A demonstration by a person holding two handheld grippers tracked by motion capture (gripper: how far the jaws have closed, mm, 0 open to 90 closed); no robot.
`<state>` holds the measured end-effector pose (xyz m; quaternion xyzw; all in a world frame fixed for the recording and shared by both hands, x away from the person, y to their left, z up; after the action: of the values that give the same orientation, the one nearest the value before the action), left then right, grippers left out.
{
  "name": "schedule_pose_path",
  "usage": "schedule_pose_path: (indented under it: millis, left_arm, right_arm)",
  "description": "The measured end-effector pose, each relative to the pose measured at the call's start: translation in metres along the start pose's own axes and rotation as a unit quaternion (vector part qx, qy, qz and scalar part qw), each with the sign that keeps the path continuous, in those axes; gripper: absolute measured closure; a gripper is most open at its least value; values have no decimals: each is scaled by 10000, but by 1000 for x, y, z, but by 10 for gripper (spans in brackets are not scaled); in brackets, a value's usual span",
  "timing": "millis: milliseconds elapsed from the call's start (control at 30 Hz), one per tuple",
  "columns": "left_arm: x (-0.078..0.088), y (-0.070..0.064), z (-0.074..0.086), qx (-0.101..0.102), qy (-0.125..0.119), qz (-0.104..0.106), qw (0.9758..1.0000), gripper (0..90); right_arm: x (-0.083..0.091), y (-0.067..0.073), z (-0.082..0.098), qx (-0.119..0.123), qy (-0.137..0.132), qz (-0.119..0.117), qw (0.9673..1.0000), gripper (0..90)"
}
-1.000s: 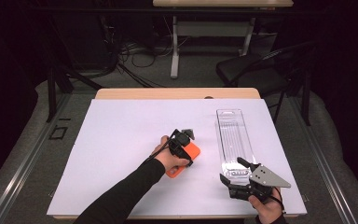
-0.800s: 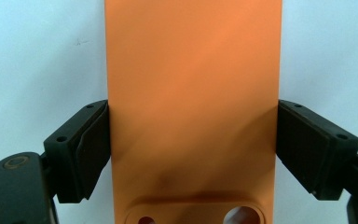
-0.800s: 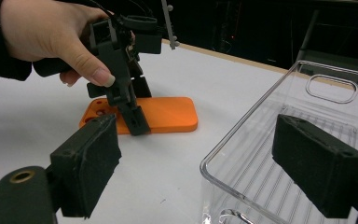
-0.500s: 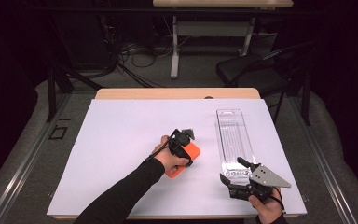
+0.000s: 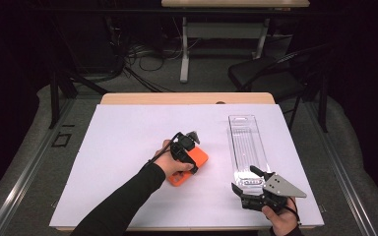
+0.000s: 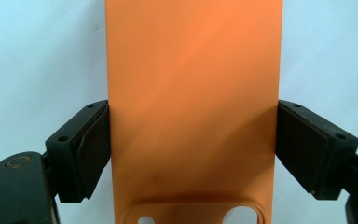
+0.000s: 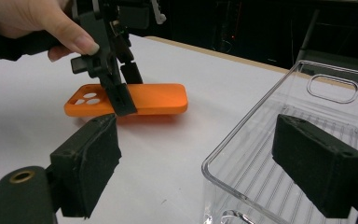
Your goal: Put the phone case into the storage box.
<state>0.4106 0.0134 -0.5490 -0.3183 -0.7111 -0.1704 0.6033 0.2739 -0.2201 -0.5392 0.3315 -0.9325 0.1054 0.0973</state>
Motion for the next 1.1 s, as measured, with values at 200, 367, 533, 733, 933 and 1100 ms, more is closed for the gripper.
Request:
schedule_pose_path:
  millis: [200, 367, 533, 733, 933, 1100]
  left_arm:
    - [13, -1, 5, -102, -90, 6, 9999, 162]
    - [23, 0, 13, -192, -189, -12, 9996, 162]
    - [31, 0, 22, -274, -328, 41, 9991, 162]
    - [39, 1, 36, -259, -568, 354, 9974, 162]
    - [42, 4, 44, -271, -554, 434, 9972, 163]
    - [44, 5, 47, -308, -519, 451, 9972, 163]
  right_arm:
    - [0, 0, 0, 7, -1, 5, 10000, 143]
    - [0, 1, 0, 12, -1, 10, 10000, 143]
    - [-1, 1, 0, 30, 18, 5, 10000, 143]
    - [-1, 1, 0, 52, 19, 14, 10000, 143]
    - [-3, 5, -1, 119, 35, -42, 9999, 143]
    - [-5, 9, -2, 170, 102, -156, 9997, 143]
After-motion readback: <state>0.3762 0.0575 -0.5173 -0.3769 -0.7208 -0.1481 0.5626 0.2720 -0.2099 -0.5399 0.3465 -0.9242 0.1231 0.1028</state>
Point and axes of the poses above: each handheld gripper's, and its own axes: x roughly backward along the jaws, z roughly out of its underside, y roughly to its left, the point moved 4 cm from there along -x, roughly forward along the jaws, and after that the axes turned 7 degrees about x, right-handed, at the moved point
